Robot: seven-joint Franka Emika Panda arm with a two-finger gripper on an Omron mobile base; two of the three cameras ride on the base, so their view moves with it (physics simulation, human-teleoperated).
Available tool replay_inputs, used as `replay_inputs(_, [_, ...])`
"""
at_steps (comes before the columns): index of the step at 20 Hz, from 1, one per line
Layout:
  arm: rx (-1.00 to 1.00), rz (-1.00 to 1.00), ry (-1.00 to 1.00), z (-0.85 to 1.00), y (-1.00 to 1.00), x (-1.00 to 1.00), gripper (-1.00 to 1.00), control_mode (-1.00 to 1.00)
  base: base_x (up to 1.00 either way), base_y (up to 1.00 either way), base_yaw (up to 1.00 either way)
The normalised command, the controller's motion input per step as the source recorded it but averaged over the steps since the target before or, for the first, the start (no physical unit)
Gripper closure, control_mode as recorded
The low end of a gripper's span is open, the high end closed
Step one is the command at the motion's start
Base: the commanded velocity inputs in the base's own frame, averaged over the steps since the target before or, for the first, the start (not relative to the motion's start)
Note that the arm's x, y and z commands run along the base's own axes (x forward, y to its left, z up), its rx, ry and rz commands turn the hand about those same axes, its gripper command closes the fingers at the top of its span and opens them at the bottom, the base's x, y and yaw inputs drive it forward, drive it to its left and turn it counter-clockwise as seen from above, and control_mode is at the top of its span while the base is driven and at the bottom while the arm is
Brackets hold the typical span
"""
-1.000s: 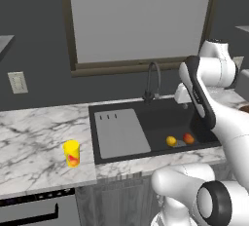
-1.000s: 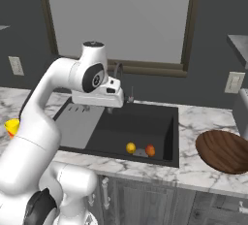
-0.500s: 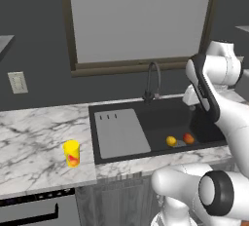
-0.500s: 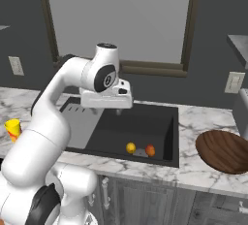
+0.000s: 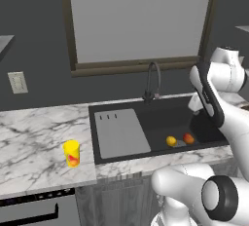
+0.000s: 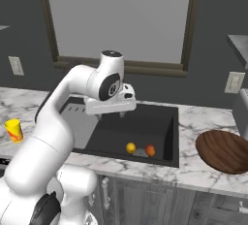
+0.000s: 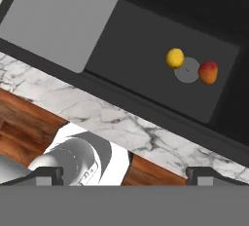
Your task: Remove the mango and lemon from the sink. Then move the bowl and cup from the counter to the sink for washing.
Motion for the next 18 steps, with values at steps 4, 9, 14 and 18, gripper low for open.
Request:
replay_inputs(4, [0.00, 0.08, 0.00, -0.12, -0.08, 0.08, -1.00, -1.00, 0.00, 0.00, 0.00])
replay_inputs(9, [0.03, 0.05, 0.00, -0.15, -0.11, 0.05, -1.00, -1.00, 0.00, 0.00, 0.00])
replay_inputs(14, [0.09, 0.00, 0.01, -0.16, -0.11, 0.09, -1.00, -1.00, 0.00, 0.00, 0.00])
replay_inputs(18, [0.09, 0.00, 0.00, -0.17, -0.04, 0.14, -1.00, -1.00, 0.00, 0.00, 0.00])
